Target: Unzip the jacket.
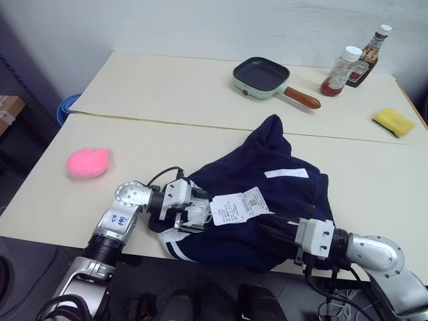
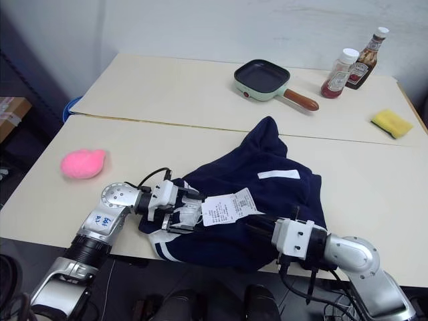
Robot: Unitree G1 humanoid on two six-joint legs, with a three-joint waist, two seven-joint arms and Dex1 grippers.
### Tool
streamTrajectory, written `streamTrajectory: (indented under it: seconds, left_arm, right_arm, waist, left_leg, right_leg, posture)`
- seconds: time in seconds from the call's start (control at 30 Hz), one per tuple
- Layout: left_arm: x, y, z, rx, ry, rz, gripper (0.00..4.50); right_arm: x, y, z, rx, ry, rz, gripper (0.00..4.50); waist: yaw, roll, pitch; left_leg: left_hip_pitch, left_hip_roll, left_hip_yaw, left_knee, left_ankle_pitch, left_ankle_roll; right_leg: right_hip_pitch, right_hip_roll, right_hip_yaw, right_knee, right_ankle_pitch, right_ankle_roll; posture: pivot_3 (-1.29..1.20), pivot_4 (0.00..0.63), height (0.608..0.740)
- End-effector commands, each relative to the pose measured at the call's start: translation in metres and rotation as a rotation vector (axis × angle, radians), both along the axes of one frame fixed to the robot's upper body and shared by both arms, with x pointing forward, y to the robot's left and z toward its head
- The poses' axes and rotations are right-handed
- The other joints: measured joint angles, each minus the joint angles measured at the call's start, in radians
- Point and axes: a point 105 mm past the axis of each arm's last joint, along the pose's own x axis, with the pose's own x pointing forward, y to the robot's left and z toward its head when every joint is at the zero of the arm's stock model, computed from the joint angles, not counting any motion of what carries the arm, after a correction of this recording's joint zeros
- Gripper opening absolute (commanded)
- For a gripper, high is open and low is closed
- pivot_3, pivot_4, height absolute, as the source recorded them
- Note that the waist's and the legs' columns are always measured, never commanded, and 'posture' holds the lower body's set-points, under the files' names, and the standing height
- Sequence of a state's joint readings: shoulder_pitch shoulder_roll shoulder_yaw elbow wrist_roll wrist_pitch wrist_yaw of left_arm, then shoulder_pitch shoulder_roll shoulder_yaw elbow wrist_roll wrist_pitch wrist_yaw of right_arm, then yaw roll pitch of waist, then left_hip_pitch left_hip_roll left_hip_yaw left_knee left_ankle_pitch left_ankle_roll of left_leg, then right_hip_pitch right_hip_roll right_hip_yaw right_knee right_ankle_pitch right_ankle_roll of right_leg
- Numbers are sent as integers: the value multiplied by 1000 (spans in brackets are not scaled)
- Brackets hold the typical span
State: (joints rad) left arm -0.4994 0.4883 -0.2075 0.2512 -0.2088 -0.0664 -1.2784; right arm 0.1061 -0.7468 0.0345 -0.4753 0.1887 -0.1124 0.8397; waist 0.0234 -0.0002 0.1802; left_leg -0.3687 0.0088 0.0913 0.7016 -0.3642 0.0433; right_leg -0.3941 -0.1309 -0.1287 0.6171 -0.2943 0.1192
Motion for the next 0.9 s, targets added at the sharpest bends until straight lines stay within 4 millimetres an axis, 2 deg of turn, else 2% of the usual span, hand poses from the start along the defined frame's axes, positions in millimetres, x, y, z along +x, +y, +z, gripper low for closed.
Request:
streamTrajectory:
  seconds: [0.03, 0.13, 0.37, 0.5, 0.67, 0.8, 0.9]
  left_arm:
    - [-2, 0, 3, 0, -29, -1, 4500]
    - [-1, 4, 1, 6, -31, 10, 4500]
    - [-1, 6, 0, 12, -31, 18, 4500]
    - [-1, 7, 1, 14, -32, 22, 4500]
    - [0, 7, -1, 18, -34, 35, 4500]
    - [3, 7, -5, 34, -39, 57, 4500]
    - [4, 5, -7, 37, -39, 65, 4500]
  right_arm:
    - [-10, 16, 13, 21, -14, 71, 2475]
    - [-11, 24, 9, -12, 2, 95, 3502]
    - [10, 42, -7, -104, -53, 82, 3502]
    - [20, 44, -14, -142, -55, 54, 3502]
    - [32, 46, -16, -107, -31, -11, 3502]
    - [35, 50, -8, 65, 97, -66, 3502]
    - [40, 45, -11, 13, 66, -83, 3502]
  waist:
    - [0, 0, 0]
    - [0, 0, 0]
    - [-1, 0, 0]
    - [0, 0, 0]
    - [-1, 0, 0]
    - [-2, 0, 0]
    - [-2, 0, 0]
  left_leg:
    - [0, 0, 0, 0, 0, 0]
    - [0, 0, 0, 0, 0, 0]
    - [0, 0, 0, 0, 0, 0]
    - [0, 0, 0, 0, 0, 0]
    - [0, 0, 0, 0, 0, 0]
    - [0, 0, 0, 0, 0, 0]
    - [0, 0, 0, 0, 0, 0]
  right_leg:
    - [0, 0, 0, 0, 0, 0]
    - [0, 0, 0, 0, 0, 0]
    - [0, 0, 0, 0, 0, 0]
    - [0, 0, 0, 0, 0, 0]
    - [0, 0, 0, 0, 0, 0]
    - [0, 0, 0, 0, 0, 0]
    - [0, 0, 0, 1, 0, 0]
  posture:
    - [0, 150, 740]
    - [0, 150, 740]
    - [0, 150, 740]
    - [0, 150, 740]
    - [0, 150, 740]
    - [0, 150, 740]
    - [0, 150, 740]
